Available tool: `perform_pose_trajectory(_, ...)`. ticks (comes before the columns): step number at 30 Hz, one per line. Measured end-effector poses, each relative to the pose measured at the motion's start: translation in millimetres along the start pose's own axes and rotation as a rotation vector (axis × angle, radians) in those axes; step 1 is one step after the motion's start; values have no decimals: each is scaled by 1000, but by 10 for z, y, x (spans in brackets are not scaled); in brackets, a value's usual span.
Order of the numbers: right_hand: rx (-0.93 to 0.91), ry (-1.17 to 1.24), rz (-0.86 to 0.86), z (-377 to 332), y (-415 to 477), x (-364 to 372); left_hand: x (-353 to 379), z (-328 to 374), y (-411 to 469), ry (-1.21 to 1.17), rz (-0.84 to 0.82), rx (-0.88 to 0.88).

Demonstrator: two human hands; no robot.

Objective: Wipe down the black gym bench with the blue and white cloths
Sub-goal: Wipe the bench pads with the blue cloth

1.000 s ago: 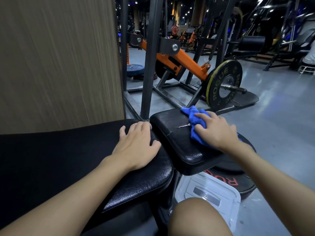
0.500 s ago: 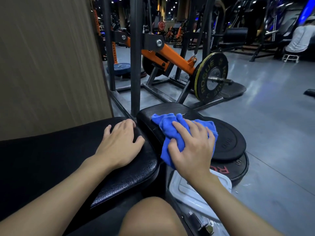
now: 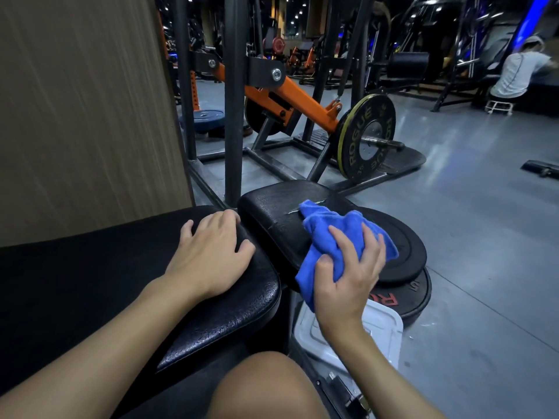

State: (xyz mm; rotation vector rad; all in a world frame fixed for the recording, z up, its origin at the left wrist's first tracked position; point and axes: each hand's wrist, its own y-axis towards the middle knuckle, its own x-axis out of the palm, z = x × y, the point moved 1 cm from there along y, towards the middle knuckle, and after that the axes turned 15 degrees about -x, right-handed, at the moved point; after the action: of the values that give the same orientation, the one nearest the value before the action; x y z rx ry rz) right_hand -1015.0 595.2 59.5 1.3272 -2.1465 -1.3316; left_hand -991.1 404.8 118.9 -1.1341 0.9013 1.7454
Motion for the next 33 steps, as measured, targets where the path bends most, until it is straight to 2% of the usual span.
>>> perform_pose_trajectory(3,44,1,15,110,133,-6,5,-6,0,6,4,7)
perform_pose_trajectory(6,64,-20,-65,212,290,-66,3,-3,-6,10,0,8)
perform_pose_trajectory(11,259,-73,-411,538,848,-162,-4,30,-22,27,4,14)
perform_pose_trajectory(13,268,-113,-583,640,1056,-148,-8,50,-22,37,5,18)
perform_pose_trajectory(17,197,-194,-816,801,1365,71,-8,71,-17,63,7,19)
perform_pose_trajectory(22,116,-247,-1025,822,1659,543,-23,70,-34,65,25,30)
perform_pose_trajectory(29,-100,-311,-1188,546,1795,1341,-22,55,9,3,47,7)
perform_pose_trajectory(33,-247,-295,-1291,265,1686,1591,-31,28,26,-109,74,2)
